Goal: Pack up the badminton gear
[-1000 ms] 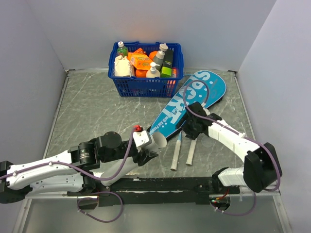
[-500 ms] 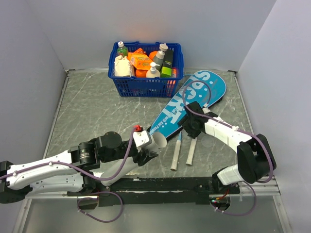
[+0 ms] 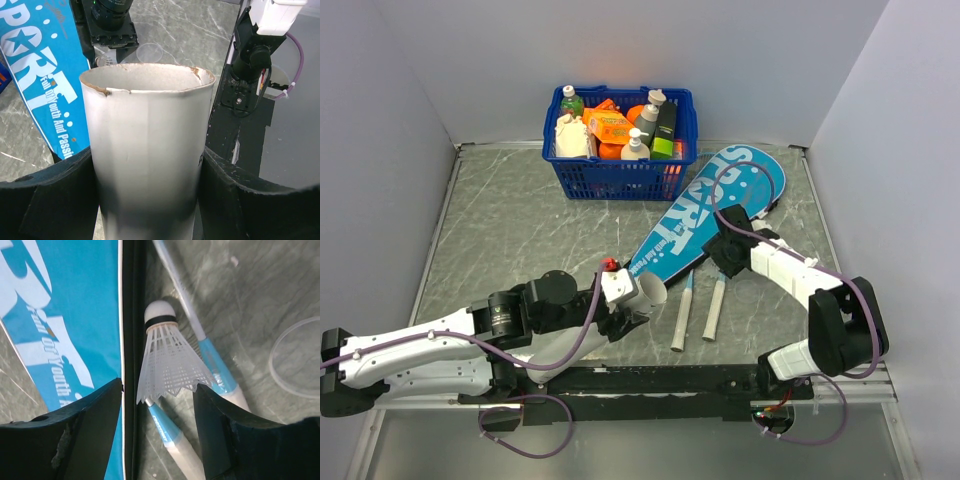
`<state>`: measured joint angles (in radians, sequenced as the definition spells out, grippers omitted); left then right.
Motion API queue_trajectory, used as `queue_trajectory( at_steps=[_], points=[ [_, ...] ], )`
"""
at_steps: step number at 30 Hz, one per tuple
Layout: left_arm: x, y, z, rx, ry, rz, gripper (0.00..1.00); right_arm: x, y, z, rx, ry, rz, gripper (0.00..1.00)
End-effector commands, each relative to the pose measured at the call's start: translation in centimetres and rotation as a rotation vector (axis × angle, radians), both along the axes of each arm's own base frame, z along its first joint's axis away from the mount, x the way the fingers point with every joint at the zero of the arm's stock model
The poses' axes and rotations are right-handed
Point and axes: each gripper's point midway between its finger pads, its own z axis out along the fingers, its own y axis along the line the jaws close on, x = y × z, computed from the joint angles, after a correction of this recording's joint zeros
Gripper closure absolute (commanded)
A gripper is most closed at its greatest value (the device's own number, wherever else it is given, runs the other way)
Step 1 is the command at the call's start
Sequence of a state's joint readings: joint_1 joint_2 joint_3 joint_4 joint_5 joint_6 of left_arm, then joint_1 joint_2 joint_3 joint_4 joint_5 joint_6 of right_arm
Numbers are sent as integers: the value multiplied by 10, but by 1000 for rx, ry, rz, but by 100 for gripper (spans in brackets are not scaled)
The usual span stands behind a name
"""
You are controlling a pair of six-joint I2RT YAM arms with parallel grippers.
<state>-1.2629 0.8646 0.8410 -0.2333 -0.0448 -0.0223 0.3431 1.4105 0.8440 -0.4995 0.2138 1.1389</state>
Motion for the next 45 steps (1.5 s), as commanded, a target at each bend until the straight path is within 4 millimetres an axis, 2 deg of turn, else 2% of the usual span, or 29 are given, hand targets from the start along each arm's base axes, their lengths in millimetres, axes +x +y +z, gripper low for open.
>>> queue_trajectory(
  at_steps=[1,5,8,9,18,23,26,28,29,30,31,32,34,35,37,38,40,41,43,45],
  points=[
    [-3,-2,6,-7,-6,-18,98,13,-16,6,-33,-54,-55,39],
    [-2,-4,4,1,-4,-20,98,17,-23,1,-43,-43,-74,44],
    [-2,-4,3,4,-4,-19,98,19,-26,-1,-42,-41,-83,52],
    [-2,-4,2,7,-3,-17,98,19,-26,-1,-44,-40,-81,60],
    [0,-4,3,5,-7,-10,98,15,-36,13,-82,-80,-72,100],
    [0,-5,0,10,-4,-11,98,9,-38,58,-105,-191,-5,100],
    [-1,-7,-3,21,3,-17,99,5,-36,97,-130,-282,104,100],
    [-1,-9,-3,26,8,-21,99,1,-25,124,-103,-348,206,100],
    [-2,-9,-2,23,8,-27,99,3,-19,144,-117,-395,287,100],
    [-2,-10,-2,21,9,-28,99,-1,-6,158,-73,-424,367,100],
    [-3,-10,1,7,6,-32,99,-5,0,167,-61,-436,419,100],
    [-5,-10,2,-1,5,-40,99,-4,6,187,-68,-487,487,100],
    [-8,-10,5,-19,1,-58,99,-16,30,210,17,-543,626,100],
    [-9,-10,6,-29,-2,-65,99,-19,39,228,34,-596,701,100],
    [-12,-8,8,-38,-5,-79,99,-36,58,243,114,-617,832,100],
    [-12,-8,7,-38,-4,-83,99,-41,64,258,119,-655,895,100],
    [-13,-8,6,-33,-1,-83,99,-51,75,269,167,-672,988,100],
    [-13,-7,4,-26,0,-82,99,-65,84,282,208,-700,1073,100],
    [-10,-7,1,-11,2,-68,99,-77,91,291,240,-712,1152,100],
    [-8,-6,-1,7,-27,-70,99,-97,99,303,292,-729,1273,100]
  ],
)
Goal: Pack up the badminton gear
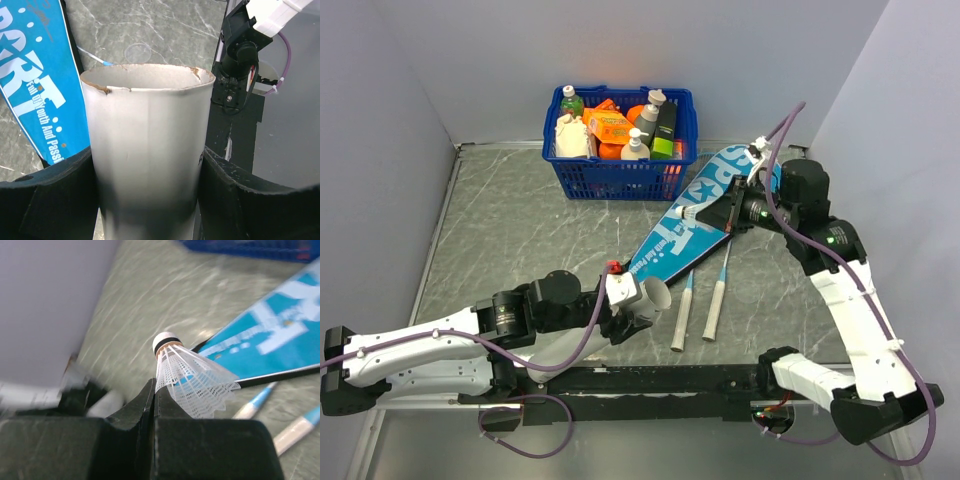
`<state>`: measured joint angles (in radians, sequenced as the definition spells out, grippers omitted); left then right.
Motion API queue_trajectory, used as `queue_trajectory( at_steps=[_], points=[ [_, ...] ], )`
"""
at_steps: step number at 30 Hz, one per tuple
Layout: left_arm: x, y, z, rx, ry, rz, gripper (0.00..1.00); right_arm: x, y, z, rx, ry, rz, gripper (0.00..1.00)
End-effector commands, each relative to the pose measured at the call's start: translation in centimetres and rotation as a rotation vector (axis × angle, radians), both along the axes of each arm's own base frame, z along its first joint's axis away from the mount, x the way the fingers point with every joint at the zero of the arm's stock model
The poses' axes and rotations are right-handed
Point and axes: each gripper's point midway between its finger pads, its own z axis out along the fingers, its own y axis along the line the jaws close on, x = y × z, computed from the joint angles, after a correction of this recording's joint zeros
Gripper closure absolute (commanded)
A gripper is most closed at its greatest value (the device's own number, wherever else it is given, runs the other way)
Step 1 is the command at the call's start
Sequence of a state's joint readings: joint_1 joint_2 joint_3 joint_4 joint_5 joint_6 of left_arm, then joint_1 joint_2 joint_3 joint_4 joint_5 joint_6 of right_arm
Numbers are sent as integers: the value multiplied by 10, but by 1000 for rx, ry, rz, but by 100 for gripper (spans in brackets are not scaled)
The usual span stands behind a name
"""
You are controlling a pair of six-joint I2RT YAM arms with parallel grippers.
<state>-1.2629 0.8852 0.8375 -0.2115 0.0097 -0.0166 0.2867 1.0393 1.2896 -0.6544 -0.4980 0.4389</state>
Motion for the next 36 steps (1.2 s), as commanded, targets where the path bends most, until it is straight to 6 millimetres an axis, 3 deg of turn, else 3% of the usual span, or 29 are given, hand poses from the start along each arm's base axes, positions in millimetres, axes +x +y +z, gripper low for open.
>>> queue_trajectory(
  at_steps=[1,2,4,11,30,36],
  points=[
    [0,2,3,6,-39,-12,99,-56,28,31,33,-74,392,100],
    [1,3,2,6,-41,-7,99,-70,33,35,50,-57,466,100],
    [1,3,2,6,-41,-7,99,-79,36,39,22,-76,516,100],
    [5,7,4,6,-52,19,99,-109,56,18,-106,-29,621,100],
    [10,9,1,24,-63,43,99,-146,42,37,-130,-78,649,100],
    [10,9,1,21,-63,45,99,-149,48,29,-134,-72,677,100]
  ],
)
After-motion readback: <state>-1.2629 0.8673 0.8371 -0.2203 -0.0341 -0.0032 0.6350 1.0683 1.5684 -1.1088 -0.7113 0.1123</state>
